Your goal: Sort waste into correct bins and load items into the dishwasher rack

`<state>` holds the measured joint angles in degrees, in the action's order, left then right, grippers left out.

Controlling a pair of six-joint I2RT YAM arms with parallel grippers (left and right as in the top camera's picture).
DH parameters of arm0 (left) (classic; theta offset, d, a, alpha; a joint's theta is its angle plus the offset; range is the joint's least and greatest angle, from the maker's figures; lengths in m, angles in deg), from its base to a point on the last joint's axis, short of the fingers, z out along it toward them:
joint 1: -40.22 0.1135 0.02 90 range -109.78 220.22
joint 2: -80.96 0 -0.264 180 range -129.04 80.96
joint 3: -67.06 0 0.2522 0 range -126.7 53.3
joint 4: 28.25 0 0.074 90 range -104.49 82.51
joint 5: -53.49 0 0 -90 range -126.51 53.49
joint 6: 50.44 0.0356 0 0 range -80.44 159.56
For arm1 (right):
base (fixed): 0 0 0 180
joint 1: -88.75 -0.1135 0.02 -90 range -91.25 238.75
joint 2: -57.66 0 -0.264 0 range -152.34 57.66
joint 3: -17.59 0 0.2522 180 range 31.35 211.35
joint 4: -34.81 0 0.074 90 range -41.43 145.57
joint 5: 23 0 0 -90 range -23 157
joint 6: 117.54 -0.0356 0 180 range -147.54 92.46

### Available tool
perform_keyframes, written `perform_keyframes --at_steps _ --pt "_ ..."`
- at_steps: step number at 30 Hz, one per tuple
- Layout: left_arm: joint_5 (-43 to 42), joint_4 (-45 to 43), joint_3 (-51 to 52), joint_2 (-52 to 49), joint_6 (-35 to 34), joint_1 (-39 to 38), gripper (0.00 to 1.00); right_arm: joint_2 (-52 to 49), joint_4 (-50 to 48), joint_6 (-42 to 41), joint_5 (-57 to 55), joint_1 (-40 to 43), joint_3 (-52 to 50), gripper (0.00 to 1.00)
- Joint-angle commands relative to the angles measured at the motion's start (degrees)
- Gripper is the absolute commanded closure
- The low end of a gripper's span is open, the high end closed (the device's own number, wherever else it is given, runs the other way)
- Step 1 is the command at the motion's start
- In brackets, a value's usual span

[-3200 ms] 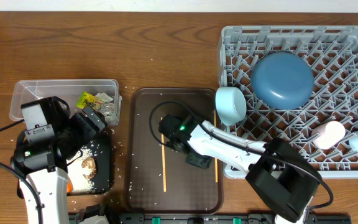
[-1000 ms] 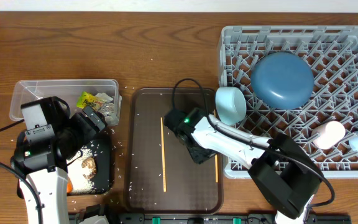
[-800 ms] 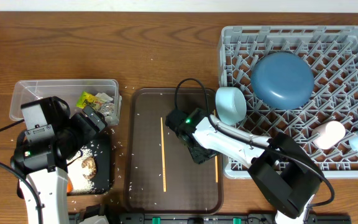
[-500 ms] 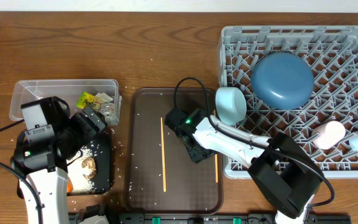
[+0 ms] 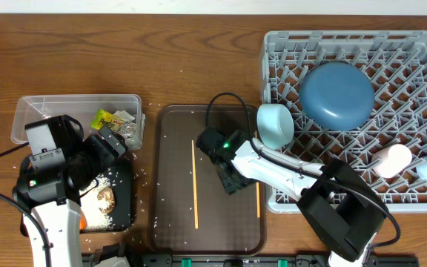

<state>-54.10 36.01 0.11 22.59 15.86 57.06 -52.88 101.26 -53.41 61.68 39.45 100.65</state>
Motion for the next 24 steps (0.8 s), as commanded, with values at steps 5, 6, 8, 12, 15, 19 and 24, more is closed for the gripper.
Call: perform_keyframes --at_steps 5,6,8,12,15,19,24 --pt "0.7 0.0 -1.3 0.4 1.0 0.3 0.02 -1.0 2.1 1.0 -1.9 -0.4 -0.2 0.46" --pt "0.7 0.0 -1.3 0.4 1.0 0.3 0.02 -0.8 3.3 -1.0 -3.0 -0.2 -0.1 0.46" --pt "0.7 0.0 -1.3 0.4 1.0 0.3 0.02 -0.8 4.5 -2.8 -3.5 0.1 -0.1 0.47" --pt "0.7 0.0 -1.3 0.4 1.0 0.3 0.02 -0.8 4.8 -6.0 -5.2 0.3 -0.1 0.46" --pt "0.7 0.0 -1.3 0.4 1.0 0.3 0.02 -0.8 4.8 -8.7 -5.5 0.3 -0.1 0.43" --pt "0.7 0.0 -1.3 0.4 1.0 0.3 0.02 -0.8 4.7 -12.3 -4.7 0.3 -0.1 0.38" --pt "0.7 0.0 -1.3 0.4 1.0 0.3 0.02 -0.8 2.8 -12.5 -4.3 0.3 -0.3 0.37"
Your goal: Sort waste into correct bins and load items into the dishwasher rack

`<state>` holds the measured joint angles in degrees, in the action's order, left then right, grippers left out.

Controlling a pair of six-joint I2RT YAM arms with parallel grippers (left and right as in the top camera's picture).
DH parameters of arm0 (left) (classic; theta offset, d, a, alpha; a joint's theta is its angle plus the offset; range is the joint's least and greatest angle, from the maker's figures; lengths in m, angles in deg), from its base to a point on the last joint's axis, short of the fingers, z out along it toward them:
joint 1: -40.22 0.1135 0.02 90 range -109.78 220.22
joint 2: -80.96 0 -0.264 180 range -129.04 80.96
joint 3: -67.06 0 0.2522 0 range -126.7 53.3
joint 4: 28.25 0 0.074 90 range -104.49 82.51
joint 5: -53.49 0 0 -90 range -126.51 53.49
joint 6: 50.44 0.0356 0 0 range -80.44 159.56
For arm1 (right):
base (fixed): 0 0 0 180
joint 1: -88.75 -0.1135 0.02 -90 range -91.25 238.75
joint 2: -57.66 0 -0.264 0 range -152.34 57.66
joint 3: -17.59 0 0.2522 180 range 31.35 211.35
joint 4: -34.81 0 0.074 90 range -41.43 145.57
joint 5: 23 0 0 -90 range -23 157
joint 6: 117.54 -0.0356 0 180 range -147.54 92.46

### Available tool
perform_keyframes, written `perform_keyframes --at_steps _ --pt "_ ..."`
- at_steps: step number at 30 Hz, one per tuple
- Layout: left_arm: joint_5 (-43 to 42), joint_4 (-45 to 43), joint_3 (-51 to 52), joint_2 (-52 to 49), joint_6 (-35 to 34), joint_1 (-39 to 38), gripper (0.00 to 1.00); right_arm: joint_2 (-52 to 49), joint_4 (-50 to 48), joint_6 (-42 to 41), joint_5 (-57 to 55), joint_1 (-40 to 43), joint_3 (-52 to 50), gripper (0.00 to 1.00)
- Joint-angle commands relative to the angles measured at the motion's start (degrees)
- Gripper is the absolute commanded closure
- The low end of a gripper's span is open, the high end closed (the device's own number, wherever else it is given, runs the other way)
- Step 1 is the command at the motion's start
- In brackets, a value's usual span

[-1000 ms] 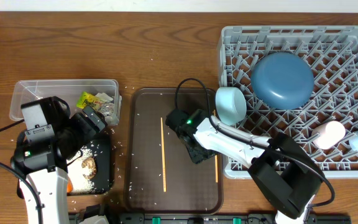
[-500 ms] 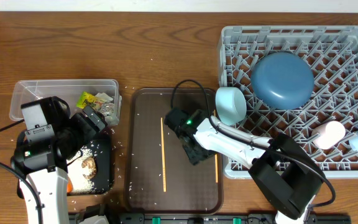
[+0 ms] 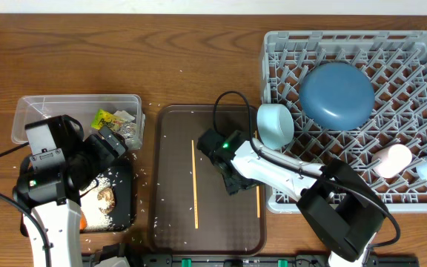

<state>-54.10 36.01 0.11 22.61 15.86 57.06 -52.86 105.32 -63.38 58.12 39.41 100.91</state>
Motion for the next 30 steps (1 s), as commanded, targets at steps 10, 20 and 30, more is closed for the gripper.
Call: perform_keyframes --at_steps 10,20,30 --pt "0.7 0.0 -1.3 0.4 1.0 0.3 0.02 -0.9 -3.2 -4.0 0.1 0.3 -2.5 0.36" --pt "0.8 0.0 -1.3 0.4 1.0 0.3 0.02 -1.2 -8.3 -6.0 0.8 0.9 -8.6 0.37" --pt "0.7 0.0 -1.3 0.4 1.0 0.3 0.02 -1.2 -12.9 0.9 2.7 -0.3 -10.3 0.37"
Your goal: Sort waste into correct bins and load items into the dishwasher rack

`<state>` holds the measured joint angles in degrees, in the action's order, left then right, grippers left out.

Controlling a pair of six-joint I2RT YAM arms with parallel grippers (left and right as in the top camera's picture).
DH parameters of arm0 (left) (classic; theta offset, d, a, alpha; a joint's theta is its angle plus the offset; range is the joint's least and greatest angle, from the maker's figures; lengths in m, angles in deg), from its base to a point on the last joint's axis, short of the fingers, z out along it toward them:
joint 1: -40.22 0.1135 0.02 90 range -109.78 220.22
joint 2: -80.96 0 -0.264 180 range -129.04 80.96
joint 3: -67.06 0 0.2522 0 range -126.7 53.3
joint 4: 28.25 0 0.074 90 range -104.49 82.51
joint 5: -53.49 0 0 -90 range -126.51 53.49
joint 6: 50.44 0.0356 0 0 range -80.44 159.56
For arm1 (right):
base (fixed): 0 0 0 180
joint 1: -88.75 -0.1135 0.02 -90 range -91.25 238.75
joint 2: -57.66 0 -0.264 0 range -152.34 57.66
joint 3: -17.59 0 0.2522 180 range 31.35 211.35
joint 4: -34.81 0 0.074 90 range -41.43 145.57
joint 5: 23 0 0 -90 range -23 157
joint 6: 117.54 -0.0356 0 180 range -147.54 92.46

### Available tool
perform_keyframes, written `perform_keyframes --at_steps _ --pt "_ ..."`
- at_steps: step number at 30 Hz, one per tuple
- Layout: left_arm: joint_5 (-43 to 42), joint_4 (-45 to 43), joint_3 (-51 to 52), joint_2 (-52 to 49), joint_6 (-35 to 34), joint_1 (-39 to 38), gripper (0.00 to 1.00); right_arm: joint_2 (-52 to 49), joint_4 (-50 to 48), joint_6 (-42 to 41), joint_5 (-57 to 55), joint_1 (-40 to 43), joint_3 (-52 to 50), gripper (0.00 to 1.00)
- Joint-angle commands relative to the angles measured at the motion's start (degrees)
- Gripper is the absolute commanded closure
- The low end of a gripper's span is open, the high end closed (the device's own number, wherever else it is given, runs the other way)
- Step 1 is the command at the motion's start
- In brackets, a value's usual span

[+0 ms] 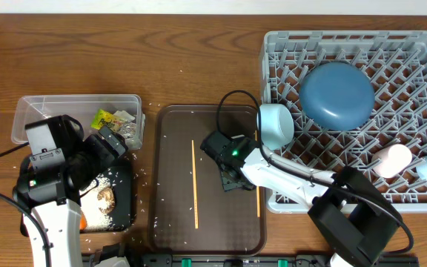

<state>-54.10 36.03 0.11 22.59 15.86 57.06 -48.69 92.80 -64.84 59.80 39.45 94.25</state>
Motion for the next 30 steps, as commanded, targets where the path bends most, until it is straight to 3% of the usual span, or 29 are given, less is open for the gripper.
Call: perform_keyframes --at_steps 1,14,30 --pt "0.7 0.0 -1.3 0.4 1.0 0.3 0.02 -5.4 -0.3 2.8 1.0 -0.3 -3.4 0.37" --pt "0.7 0.0 -1.3 0.4 1.0 0.3 0.02 -3.1 9.0 -2.6 0.2 -0.3 3.1 0.34" --pt "0.7 0.0 -1.3 0.4 1.0 0.3 0.02 -2.6 4.5 -4.7 1.2 0.2 -0.8 0.24"
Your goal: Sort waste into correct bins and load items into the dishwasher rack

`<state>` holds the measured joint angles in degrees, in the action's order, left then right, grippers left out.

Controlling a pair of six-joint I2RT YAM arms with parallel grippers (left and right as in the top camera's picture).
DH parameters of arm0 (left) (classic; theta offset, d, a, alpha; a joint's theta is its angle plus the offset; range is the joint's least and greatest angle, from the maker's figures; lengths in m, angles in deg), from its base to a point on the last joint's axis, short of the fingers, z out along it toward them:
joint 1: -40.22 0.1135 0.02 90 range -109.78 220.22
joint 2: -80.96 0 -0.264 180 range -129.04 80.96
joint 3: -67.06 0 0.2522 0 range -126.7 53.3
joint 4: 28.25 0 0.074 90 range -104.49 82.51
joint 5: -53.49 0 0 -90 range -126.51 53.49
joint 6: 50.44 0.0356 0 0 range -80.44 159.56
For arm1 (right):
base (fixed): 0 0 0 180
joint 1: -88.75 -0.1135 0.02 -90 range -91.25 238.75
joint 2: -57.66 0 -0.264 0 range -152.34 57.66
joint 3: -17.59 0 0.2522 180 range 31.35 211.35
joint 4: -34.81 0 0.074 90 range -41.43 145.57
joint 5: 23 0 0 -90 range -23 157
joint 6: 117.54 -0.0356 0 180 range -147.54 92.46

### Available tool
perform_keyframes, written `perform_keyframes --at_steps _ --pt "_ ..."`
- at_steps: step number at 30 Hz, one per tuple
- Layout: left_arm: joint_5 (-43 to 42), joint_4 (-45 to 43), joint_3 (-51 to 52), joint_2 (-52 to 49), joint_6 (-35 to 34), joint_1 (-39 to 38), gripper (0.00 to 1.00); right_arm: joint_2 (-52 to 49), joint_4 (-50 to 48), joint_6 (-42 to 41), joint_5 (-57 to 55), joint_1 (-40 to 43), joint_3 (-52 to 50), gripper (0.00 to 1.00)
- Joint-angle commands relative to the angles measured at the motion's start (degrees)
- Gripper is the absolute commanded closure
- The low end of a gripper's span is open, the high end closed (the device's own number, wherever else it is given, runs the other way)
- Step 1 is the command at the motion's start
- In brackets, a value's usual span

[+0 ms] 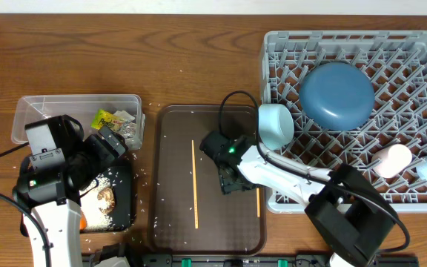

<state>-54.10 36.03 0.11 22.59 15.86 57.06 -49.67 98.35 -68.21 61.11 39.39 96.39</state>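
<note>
Two wooden chopsticks lie on the brown tray (173,230). The long chopstick (195,185) lies left of centre. The other chopstick (258,202) lies along the tray's right edge, its upper end under my right arm. My right gripper (232,184) hangs low over the tray's right half, between the two chopsticks, with its fingers hidden under its body. My left gripper (113,144) sits over the bins at the left, its fingers also hidden.
At the right, a grey dishwasher rack (421,196) holds a blue bowl (336,94), a light blue cup (275,124) and white cups (391,159). At the left, a clear bin (43,107) holds wrappers and a black bin (117,204) holds food scraps. Rice grains lie scattered around.
My right gripper has shifted slightly to the left over the tray. Both chopsticks and the left arm are where they were.
Throughout, my right gripper stayed low over the tray's right half, moving a little right and then back left. Both chopsticks kept their places on the tray. My left arm stayed still over the bins.
</note>
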Motion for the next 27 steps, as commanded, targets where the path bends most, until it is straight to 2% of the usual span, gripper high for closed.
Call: perform_keyframes --at_steps 1,9,15,21,24,27 --pt "0.7 0.0 -1.3 0.4 1.0 0.3 0.02 -1.7 -1.1 -1.3 0.2 0.5 -3.0 0.24" --pt "0.7 0.0 -1.3 0.4 1.0 0.3 0.02 -1.7 -0.5 -1.5 0.3 1.0 -3.0 0.25" --pt "0.7 0.0 -1.3 0.4 1.0 0.3 0.02 -1.7 0.5 -9.7 -0.3 2.1 -3.0 0.24" --pt "0.7 0.0 -1.3 0.4 1.0 0.3 0.02 -1.7 1.1 -13.6 -0.5 2.3 -3.0 0.21" --pt "0.7 0.0 -1.3 0.4 1.0 0.3 0.02 -1.7 -1.2 -13.1 -0.1 2.3 -3.0 0.19" --pt "0.7 0.0 -1.3 0.4 1.0 0.3 0.02 -1.7 -7.6 -2.8 3.4 1.7 -3.0 0.19"
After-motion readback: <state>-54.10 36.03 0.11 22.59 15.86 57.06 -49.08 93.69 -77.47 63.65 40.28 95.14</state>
